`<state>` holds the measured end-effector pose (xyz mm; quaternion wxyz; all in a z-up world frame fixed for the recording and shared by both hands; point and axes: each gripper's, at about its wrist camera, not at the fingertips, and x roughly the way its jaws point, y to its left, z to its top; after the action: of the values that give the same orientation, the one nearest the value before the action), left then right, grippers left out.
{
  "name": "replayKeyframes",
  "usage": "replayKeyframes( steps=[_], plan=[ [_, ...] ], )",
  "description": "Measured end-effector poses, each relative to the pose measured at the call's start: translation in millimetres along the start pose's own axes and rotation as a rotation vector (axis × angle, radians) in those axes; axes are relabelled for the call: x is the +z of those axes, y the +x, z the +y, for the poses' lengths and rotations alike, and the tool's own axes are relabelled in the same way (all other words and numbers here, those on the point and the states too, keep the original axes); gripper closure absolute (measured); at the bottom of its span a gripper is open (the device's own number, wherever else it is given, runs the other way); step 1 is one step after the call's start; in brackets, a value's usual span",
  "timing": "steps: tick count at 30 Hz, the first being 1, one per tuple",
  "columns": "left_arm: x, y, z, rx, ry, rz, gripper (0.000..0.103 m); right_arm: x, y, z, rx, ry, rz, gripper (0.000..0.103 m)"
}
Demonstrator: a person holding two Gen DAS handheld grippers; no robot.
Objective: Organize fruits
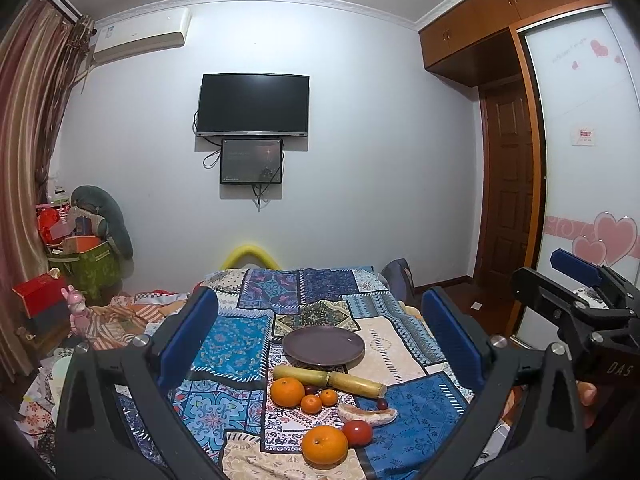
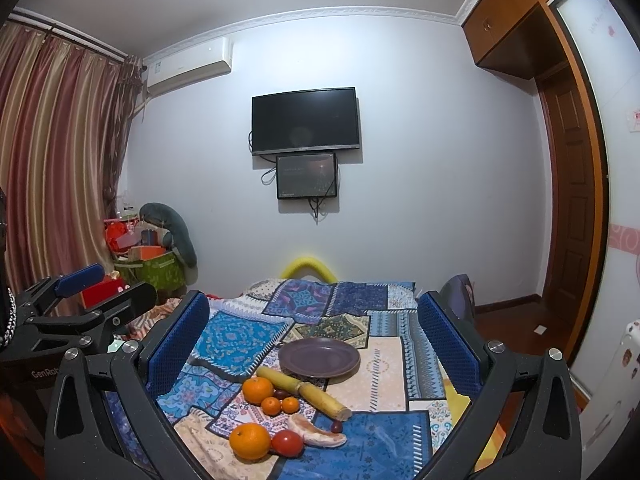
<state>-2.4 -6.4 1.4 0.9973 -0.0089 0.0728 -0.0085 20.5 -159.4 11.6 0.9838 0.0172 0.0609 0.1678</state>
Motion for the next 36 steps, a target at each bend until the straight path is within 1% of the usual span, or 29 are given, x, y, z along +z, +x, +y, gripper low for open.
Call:
replayKeyframes(
  steps=[23, 36],
  plan=[
    [1.5, 0.8, -1.2, -0.001, -0.002, -0.004, 0.0, 0.2, -0.5, -0.3, 0.007, 0.007, -0.006, 0.0],
    [0.2, -0.1, -1.5, -0.014, -0.001, -0.005, 0.0, -1.4, -0.2, -1.0, 0.012, 0.01, -0.002, 0.0]
  ],
)
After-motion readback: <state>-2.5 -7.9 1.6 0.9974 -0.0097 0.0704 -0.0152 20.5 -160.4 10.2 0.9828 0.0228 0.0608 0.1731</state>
